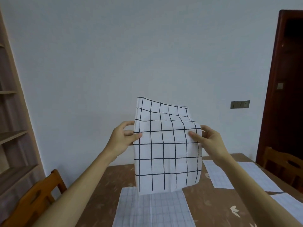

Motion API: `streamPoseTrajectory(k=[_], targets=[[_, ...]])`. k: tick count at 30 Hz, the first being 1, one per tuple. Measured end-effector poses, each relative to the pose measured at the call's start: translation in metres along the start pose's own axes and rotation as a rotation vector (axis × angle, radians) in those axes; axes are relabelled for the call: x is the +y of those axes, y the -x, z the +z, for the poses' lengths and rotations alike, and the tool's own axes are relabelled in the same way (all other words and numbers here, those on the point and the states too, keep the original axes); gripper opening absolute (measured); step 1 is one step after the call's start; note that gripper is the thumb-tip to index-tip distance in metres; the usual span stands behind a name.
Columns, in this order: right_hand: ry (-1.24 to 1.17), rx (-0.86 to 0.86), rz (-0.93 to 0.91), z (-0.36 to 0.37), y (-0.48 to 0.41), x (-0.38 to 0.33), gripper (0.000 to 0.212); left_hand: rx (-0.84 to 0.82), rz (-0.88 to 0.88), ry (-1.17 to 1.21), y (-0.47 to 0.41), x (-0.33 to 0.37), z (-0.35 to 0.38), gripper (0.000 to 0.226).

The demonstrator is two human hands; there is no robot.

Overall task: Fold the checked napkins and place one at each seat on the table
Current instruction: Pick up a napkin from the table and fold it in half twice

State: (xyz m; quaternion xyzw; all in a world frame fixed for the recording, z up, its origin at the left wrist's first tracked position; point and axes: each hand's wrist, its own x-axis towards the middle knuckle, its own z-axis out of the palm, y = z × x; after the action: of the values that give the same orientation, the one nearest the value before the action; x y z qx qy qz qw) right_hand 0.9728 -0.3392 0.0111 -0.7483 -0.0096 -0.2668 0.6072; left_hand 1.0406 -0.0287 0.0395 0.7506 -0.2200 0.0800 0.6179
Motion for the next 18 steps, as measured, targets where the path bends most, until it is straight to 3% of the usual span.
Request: streamPoseTrajectory(k=[4, 9, 14, 18], targets=[[0.063, -0.001, -0.038, -0.001, 0.003, -0.002, 0.079, 0.042, 0.033, 0.007, 0.0, -0.002, -0.004, 0.065], [0.07, -0.143, -0.11, -0.005, 0.006, -0.016, 0.044, -0.057, 0.067, -0.058, 0.01, 0.008, -0.009, 0.046], [0.122, -0.185, -0.094, -0.005, 0.003, -0.018, 0.05, 0.054, 0.123, -0.279, 0.009, 0.001, -0.012, 0.045], [0.303, -0.151, -0.173, 0.0, 0.001, -0.014, 0.038, 0.14, 0.228, -0.465, 0.009, -0.002, -0.011, 0.033]])
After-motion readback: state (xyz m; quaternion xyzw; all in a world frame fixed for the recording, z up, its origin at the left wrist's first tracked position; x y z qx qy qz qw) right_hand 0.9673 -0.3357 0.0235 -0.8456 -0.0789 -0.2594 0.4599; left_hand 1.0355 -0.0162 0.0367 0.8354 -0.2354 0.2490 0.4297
